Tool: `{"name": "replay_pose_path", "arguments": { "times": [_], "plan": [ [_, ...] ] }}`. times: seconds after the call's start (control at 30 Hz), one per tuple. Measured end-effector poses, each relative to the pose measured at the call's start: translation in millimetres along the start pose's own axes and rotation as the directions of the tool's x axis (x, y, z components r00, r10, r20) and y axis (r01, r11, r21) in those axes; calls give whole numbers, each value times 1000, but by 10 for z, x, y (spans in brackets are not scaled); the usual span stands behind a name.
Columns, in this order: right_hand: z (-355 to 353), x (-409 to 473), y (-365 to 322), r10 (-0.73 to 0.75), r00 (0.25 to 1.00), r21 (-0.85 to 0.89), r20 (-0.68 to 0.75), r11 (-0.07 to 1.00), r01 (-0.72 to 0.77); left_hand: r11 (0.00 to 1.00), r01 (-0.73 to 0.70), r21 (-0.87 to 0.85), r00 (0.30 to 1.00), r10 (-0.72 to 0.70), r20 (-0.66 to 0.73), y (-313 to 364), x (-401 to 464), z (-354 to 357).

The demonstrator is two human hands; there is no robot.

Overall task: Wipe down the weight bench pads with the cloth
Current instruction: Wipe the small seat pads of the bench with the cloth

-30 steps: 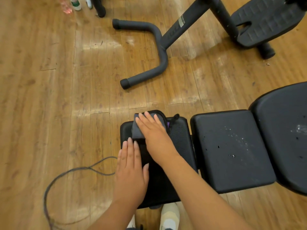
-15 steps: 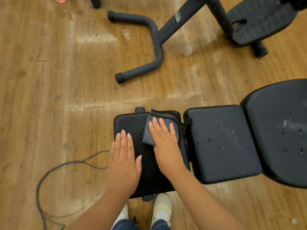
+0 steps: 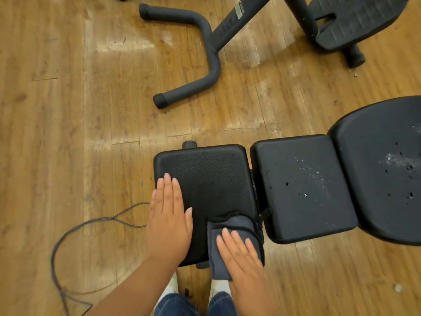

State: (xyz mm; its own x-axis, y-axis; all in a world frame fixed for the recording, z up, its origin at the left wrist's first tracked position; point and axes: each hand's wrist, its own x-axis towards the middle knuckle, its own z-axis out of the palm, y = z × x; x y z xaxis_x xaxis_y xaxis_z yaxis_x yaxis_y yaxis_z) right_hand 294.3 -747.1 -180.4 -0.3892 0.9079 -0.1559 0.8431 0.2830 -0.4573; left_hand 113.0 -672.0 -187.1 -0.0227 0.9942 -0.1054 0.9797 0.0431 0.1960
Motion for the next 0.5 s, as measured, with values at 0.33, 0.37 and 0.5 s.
{"name": "replay_pose_path", "arguments": {
  "times": [0.33,0.37,0.5],
  "plan": [
    [-191,501,277,126,989,73,-73,990,-121,1000,9,11,1000,-9,-5,7,3,12],
    [-262,682,329,156,983,88,-91,985,-149,1000,13,11,1000,-12,-7,6,8,11],
    [-485,1329,461,254,964,261,-83,939,-225,1000,13,16,1000,-13,-10,14,3,2]
  ]
}}
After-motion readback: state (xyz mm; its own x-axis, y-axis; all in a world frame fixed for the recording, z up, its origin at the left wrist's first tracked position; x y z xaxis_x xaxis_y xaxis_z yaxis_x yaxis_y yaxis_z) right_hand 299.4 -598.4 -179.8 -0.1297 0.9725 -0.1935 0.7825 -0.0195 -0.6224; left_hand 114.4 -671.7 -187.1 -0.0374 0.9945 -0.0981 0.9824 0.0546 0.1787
